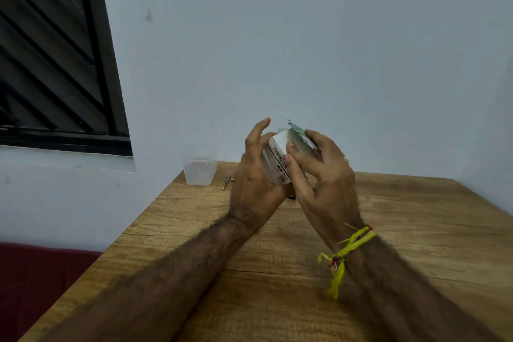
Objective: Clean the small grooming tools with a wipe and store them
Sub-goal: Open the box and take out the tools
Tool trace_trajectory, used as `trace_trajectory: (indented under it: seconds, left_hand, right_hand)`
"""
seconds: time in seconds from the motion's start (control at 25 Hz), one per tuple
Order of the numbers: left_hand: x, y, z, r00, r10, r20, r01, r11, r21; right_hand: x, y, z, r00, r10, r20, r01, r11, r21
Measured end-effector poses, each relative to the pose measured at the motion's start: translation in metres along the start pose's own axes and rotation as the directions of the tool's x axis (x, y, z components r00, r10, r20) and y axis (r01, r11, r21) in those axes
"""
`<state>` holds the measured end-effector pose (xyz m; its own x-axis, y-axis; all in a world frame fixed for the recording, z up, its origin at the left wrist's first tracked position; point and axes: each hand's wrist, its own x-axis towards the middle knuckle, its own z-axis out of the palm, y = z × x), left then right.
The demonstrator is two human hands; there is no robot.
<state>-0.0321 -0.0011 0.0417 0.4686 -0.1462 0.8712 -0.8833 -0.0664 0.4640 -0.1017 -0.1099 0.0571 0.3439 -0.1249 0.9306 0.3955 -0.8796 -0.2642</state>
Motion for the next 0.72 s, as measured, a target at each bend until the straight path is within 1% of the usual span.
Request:
trace_trajectory:
  seconds: [0.08,0.16,0.24,0.32,0.36,0.44,0.52,0.56,0.64,0.72]
  left_hand:
    - [0.001,0.000,-0.004,0.999,-0.027,0.018,0.027,1.000,-0.010]
    - [0.002,-0.001,-0.006,0.997,-0.073,0.019,0.073,0.997,-0.010]
    - [0.003,-0.002,-0.006,0.994,-0.111,-0.002,0.111,0.994,-0.010]
    - [0.004,-0.001,-0.004,0.992,-0.129,-0.007,0.129,0.992,-0.005]
    - [0.003,0.000,-0.004,0.991,-0.137,-0.003,0.137,0.990,-0.014]
    - [0.002,0.002,-0.002,0.987,-0.161,-0.003,0.160,0.985,-0.065]
    - [0.002,0.003,-0.002,0.980,-0.192,0.044,0.195,0.976,-0.096]
    - [0.002,0.003,-0.002,0.974,-0.210,0.089,0.217,0.974,-0.071]
    - [-0.002,0.000,-0.004,0.954,-0.249,0.165,0.241,0.968,0.072]
    - [-0.006,-0.008,-0.009,0.940,-0.269,0.210,0.223,0.950,0.217]
  right_hand:
    - [0.001,0.000,0.001,0.998,0.005,0.061,-0.004,1.000,-0.024]
    - [0.005,0.001,-0.001,0.992,0.063,0.110,-0.059,0.998,-0.037]
    - [0.011,0.003,-0.006,0.978,0.172,0.117,-0.168,0.985,-0.043]
    - [0.016,0.005,-0.011,0.941,0.309,0.136,-0.312,0.950,0.002]
    - [0.016,0.004,-0.011,0.923,0.347,0.166,-0.354,0.935,0.017]
    - [0.013,0.001,-0.007,0.907,0.373,0.198,-0.384,0.923,0.019]
    - [0.013,0.001,-0.001,0.901,0.406,0.152,-0.416,0.908,0.039]
    - [0.015,0.003,0.000,0.897,0.428,0.115,-0.435,0.899,0.048]
    - [0.020,0.013,-0.001,0.884,0.466,0.031,-0.466,0.884,0.019]
    - [0.024,0.032,-0.007,0.867,0.498,-0.032,-0.499,0.862,-0.089]
